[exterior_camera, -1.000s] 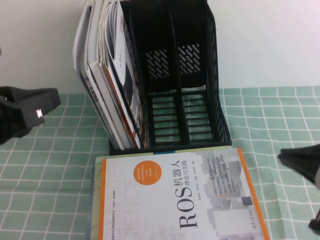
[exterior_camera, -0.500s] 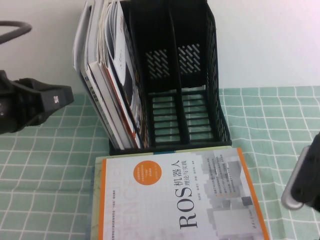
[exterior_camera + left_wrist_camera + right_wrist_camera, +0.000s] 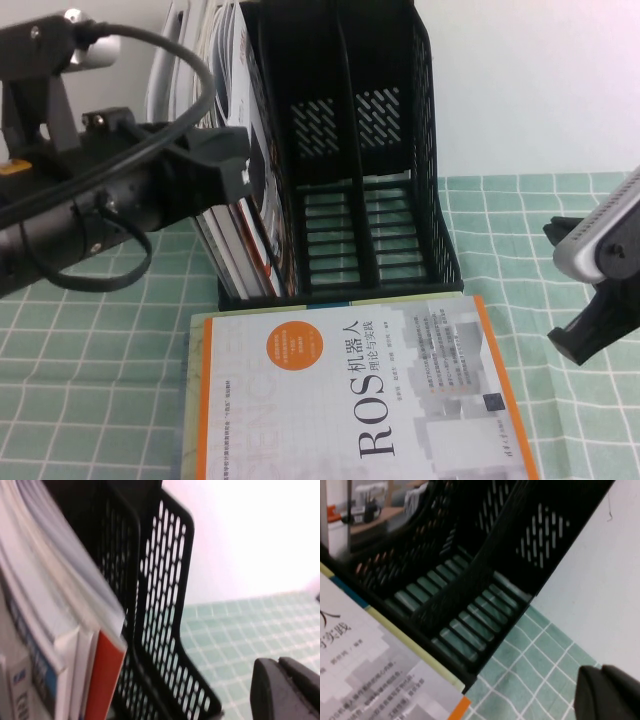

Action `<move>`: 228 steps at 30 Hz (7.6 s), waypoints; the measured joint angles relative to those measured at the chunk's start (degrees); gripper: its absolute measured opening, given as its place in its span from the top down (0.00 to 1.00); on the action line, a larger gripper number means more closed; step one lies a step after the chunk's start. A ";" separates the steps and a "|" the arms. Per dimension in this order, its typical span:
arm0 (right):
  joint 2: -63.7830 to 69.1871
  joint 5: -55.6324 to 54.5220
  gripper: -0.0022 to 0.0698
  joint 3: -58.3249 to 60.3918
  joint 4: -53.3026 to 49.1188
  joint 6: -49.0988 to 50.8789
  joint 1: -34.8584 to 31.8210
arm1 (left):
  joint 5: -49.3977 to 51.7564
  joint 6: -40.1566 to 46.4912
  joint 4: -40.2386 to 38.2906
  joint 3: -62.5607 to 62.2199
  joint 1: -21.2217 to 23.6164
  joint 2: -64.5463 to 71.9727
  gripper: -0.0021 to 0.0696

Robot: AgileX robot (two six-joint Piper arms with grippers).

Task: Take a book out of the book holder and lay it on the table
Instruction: Hold the bookshelf, then pick up the right side book from the book shelf

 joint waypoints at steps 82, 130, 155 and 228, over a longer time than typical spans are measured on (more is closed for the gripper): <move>21.51 -66.78 0.96 14.95 75.81 -65.75 0.00 | 11.47 -93.38 94.15 -7.39 -5.62 10.98 0.97; 21.68 -51.84 0.71 -5.41 59.53 -60.46 0.00 | 9.01 -95.60 96.86 -11.37 -9.51 14.96 0.97; 30.85 -57.98 0.70 -7.93 58.94 -58.16 0.00 | 13.46 -80.98 79.97 -12.44 -9.47 14.09 0.97; 54.93 -50.72 0.93 -33.14 76.82 -62.01 4.13 | 14.25 -77.60 76.59 -13.06 -9.47 10.55 0.98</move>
